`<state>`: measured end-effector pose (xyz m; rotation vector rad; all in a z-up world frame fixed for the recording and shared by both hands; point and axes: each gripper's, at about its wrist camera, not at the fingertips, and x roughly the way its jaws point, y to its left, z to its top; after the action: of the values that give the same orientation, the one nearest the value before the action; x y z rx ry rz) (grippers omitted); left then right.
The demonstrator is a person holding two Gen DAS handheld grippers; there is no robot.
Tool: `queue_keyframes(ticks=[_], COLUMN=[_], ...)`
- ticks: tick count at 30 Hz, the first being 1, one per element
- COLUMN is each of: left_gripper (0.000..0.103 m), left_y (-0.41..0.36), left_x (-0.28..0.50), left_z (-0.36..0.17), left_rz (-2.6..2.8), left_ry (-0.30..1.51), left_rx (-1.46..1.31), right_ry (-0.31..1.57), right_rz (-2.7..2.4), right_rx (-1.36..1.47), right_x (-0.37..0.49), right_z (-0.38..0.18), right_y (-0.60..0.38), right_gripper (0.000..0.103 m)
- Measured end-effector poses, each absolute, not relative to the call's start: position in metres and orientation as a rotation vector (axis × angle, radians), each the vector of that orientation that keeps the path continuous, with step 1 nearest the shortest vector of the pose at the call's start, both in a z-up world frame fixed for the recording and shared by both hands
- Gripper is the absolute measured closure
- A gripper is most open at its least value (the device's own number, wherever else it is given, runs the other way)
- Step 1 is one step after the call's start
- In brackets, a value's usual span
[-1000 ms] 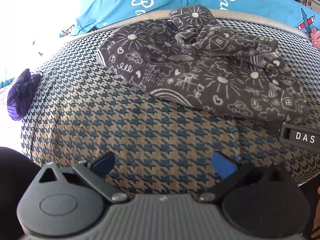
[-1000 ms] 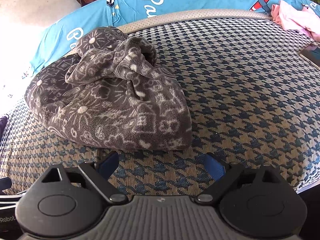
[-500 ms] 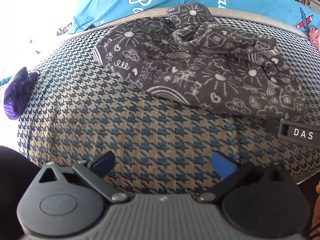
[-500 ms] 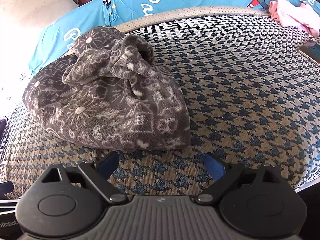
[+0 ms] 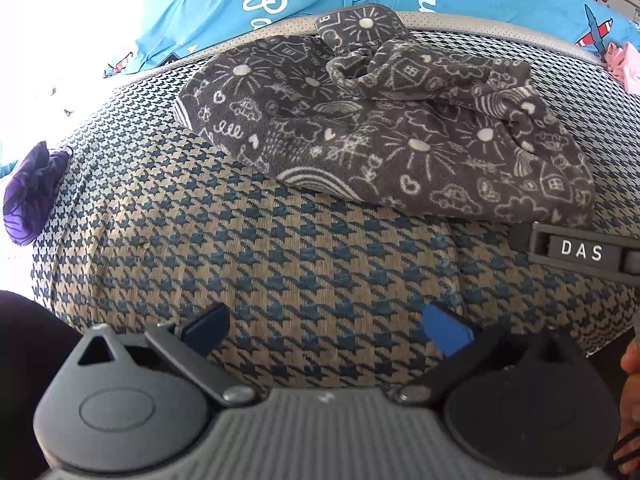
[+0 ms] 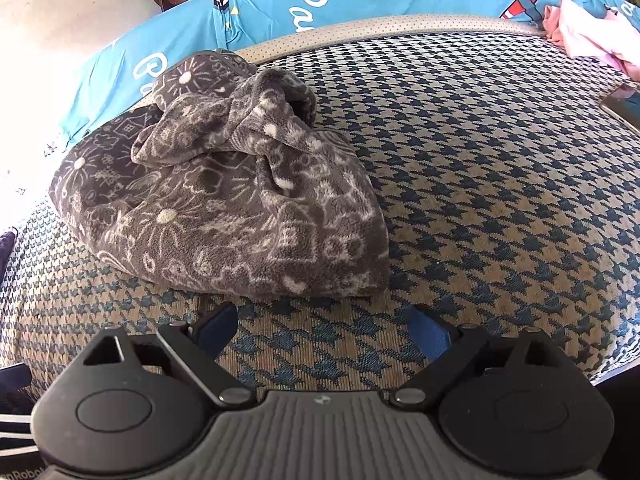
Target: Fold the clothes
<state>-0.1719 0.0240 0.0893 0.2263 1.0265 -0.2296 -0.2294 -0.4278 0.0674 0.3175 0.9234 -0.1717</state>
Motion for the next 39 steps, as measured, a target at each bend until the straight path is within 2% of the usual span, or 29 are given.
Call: queue_keyframes(ticks=[5,14,18,25,34,39], left_gripper=[0.000,0.000,0.000,0.000,0.000,0.000], left_y=[0.031,0.052,0.053,0.031,0.047,0.013], left_x=[-0.145,-0.189,-0.237,-0.223,-0.248,-0.287], left_z=[0.110,0.111,0.102,0.124,0.079,0.066], left_rz=[-0.231,-0.230,-0.232,-0.230,-0.237,-0.241], left_ry=[1.019,1.006,1.000,1.013,1.026,1.027], left_rx=[0.226,0.228,0.231,0.231,0.229,0.229], right_ry=[0.920,0.912,0.910,0.902,0.896,0.907], right_rz=[-0.172,-0.176,-0.174,-0.185,-0.210,-0.227], right_rx=[0.316,0.317,0.320,0.339,0.354,0.345], right_x=[-0.230,-0.232,-0.233,-0.234,-0.234,-0.234], right_z=[0.068,0.069,0.069,0.067,0.062,0.059], right_y=[-0.427,-0.427,-0.427,-0.429,-0.430,-0.430], right_gripper=[0.011,0.011,0.011,0.011,0.011,0.011])
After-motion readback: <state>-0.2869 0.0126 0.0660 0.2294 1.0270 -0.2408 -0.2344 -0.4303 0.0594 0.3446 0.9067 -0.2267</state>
